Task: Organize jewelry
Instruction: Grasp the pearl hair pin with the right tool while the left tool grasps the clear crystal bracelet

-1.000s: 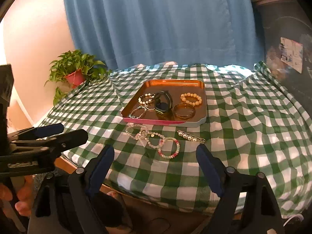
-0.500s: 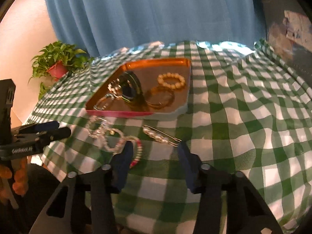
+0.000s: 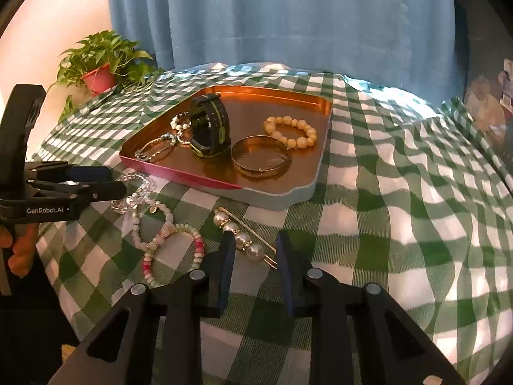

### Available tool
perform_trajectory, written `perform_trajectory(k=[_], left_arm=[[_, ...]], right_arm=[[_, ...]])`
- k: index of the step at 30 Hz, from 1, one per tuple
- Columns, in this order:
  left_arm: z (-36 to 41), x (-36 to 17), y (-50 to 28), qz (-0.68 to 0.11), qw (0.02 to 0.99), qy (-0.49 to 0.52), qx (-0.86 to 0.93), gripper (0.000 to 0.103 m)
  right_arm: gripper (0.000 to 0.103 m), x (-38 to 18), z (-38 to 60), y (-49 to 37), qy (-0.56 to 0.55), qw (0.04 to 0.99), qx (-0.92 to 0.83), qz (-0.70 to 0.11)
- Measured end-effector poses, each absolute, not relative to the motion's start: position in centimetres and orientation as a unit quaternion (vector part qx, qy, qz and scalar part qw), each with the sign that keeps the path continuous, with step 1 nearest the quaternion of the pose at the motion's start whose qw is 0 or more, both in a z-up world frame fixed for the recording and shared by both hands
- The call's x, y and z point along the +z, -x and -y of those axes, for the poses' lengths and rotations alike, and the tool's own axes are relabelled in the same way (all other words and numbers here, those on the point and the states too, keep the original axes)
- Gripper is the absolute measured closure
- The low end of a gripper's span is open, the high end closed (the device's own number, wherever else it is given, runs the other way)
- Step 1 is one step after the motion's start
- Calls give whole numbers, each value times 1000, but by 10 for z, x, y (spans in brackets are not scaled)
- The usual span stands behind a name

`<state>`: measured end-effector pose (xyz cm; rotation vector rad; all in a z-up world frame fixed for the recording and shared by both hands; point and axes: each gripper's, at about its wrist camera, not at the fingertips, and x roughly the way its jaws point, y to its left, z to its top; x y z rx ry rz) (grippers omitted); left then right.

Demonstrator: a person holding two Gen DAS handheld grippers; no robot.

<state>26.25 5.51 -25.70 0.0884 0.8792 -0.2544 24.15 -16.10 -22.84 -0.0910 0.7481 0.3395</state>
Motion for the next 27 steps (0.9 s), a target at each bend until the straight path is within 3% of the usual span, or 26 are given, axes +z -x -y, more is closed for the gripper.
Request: perform_trajectory(k=[3, 5, 7, 13, 23, 27], left_arm=[[-57, -256, -264, -423, 896, -38, -128, 78], [-61, -254, -266, -434, 892, -20, -129, 94], [-71, -254, -266, -447, 883, 15, -140, 95], [-95, -240, -242, -457, 876, 78, -133, 95], [-86, -250, -248, -461, 878, 43, -120, 88], [-82, -251, -252, -455, 883, 36, -106, 88]], right_arm=[[77, -230, 158, -244, 47, 915, 163, -365], [88, -231, 154, -244, 60, 915, 161, -364], [93, -231, 150, -243, 70, 912, 168, -367], [93, -224, 156, -234, 21, 912, 170, -373], [93, -230, 165, -228, -33, 909, 147, -389], [89, -233, 160, -231, 0, 913, 130, -388]])
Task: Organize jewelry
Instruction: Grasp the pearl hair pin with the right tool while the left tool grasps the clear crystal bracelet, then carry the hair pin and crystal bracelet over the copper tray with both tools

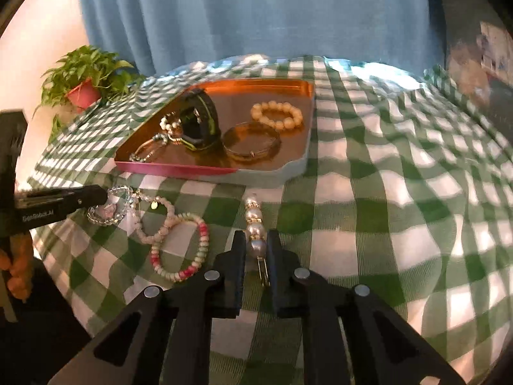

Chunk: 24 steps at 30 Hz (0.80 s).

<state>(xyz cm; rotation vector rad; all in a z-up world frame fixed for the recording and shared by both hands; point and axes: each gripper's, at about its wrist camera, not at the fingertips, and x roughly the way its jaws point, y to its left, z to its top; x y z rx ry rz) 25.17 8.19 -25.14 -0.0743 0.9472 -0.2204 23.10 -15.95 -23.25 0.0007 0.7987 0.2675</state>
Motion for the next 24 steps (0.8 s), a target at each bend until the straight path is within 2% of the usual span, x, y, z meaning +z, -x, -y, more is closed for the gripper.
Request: perform_trajectory(k=[3, 5, 11, 17, 24], left_arm=[[-72, -252, -251, -452, 886, -4, -100, 90], [-69, -252, -251, -454, 884, -21, -108, 96], [-77, -249, -254, -475, 872, 27, -112, 96], [-80, -219, -240, -456, 880, 63, -118, 96], [-65, -186, -221, -428, 896, 49, -104, 96]], right_arm=[[89, -233, 149, -230, 42, 915, 124, -381], [90, -233, 148, -231, 49, 915, 122, -380], [94, -232, 155, -234, 26, 913, 126, -387], [94, -229, 165, -228, 0, 918, 115, -380], [94, -218, 168, -212, -3, 922, 114, -371]])
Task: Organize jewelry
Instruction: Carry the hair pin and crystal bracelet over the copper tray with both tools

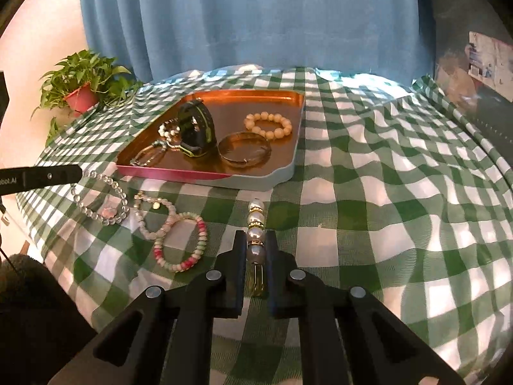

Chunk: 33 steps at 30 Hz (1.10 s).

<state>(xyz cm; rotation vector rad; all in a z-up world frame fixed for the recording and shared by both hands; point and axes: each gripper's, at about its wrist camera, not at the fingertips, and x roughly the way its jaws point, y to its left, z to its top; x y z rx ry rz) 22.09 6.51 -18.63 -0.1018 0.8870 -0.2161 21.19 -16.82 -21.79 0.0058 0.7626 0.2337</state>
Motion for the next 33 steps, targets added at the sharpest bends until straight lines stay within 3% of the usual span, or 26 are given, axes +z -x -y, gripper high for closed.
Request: perform_trajectory(k=[17, 33], left_arm=[[-56, -122, -201, -380, 919, 37, -102, 96], [-52, -82, -241, -320, 940, 13, -120, 96]], right_arm=[[94, -140, 139, -185, -10, 938, 136, -319], [93, -102, 144, -249, -60, 944, 154, -284]])
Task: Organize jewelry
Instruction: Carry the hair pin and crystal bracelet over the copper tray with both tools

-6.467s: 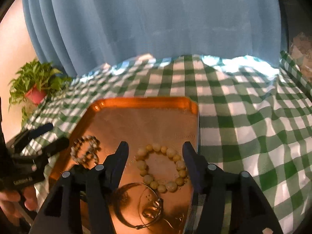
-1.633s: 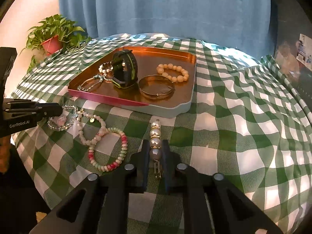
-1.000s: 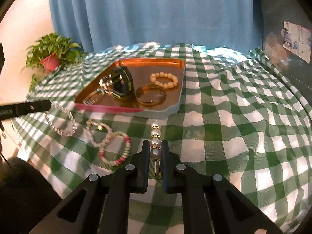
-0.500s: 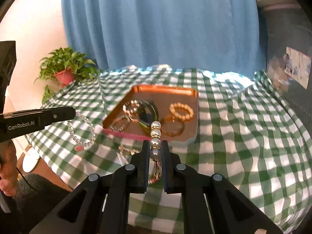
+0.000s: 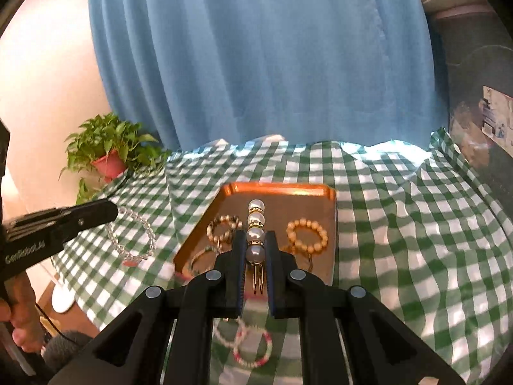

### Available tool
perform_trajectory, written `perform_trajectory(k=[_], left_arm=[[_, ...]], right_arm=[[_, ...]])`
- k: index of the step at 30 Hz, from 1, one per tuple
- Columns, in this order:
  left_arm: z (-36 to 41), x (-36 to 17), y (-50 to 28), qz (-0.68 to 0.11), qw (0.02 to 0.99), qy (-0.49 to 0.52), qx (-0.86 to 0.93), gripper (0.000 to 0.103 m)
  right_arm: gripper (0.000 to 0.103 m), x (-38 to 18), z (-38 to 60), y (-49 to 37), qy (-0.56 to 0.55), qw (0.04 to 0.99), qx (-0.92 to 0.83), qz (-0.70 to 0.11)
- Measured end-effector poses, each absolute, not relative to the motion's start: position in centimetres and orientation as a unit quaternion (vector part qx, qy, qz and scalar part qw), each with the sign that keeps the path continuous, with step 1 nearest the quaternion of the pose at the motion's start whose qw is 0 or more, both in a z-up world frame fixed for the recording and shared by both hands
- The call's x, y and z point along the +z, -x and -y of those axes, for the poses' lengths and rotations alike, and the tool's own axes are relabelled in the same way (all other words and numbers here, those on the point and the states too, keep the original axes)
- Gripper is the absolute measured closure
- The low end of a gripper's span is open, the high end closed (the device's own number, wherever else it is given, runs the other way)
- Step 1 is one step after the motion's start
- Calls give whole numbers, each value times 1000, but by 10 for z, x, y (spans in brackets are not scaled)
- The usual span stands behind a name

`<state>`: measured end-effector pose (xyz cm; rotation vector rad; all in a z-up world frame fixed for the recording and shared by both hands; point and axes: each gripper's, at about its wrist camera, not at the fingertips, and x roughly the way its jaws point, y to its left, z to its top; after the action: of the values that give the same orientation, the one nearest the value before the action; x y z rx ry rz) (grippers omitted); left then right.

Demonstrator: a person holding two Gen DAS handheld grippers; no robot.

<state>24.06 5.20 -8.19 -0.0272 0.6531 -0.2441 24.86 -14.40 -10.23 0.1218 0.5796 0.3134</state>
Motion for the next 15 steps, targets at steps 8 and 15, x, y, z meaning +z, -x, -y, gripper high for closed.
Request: perform_trajectory(k=[8, 15], left_arm=[[-51, -74, -278, -295, 944, 30, -142, 96], [-45, -92, -312, -300, 942, 48, -145, 96]], right_arm=[[93, -77, 150, -288, -70, 954, 155, -248], [93, -94, 150, -311, -74, 950, 166, -253]])
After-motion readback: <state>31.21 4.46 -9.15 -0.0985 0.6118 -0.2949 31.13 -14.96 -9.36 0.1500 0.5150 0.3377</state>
